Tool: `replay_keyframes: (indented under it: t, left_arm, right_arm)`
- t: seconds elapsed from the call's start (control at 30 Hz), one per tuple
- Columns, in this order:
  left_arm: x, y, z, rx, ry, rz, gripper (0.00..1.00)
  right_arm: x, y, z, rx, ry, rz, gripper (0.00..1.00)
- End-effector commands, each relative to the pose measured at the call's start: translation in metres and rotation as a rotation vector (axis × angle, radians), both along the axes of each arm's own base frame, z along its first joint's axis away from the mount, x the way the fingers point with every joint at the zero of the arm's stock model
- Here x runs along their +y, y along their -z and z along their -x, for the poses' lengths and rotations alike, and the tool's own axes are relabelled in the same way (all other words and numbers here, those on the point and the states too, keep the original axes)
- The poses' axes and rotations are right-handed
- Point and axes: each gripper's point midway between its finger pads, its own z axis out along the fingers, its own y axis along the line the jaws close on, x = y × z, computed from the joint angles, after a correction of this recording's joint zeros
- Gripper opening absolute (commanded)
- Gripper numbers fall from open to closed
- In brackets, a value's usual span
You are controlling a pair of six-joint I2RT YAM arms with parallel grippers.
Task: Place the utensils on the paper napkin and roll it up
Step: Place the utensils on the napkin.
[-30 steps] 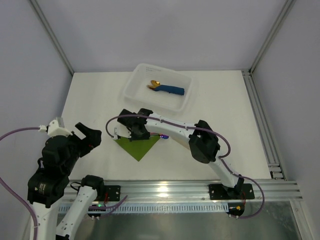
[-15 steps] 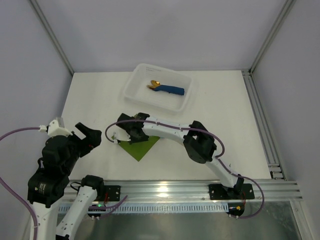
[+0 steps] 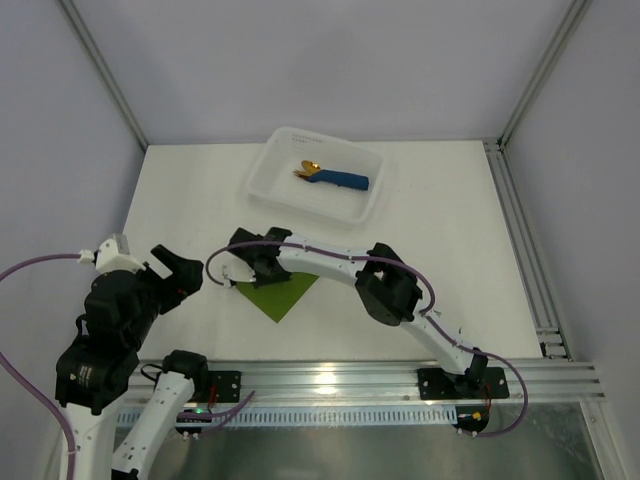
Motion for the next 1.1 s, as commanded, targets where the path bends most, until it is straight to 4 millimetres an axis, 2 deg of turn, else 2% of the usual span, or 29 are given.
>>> replay_keyframes:
  t: [0.0,0.3,1.07]
  left_arm:
    - [0.002,0.003,-0.001,0.013,-0.006,-0.017,0.93]
    - [0.001,0.004,-0.002,0.017,0.001,-0.015,0.93]
    - [0.002,0.003,0.001,0.013,0.002,-0.019,0.93]
  right_arm:
    - [0.011,-0.021,-0.012,-0.057,-0.002,-0.043,0.04]
    - [0.011,-0.026,-0.018,-0.073,0.006,-0.053,0.04]
    - [0.011,-0.007,-0.023,-0.052,0.019,-0.039,0.04]
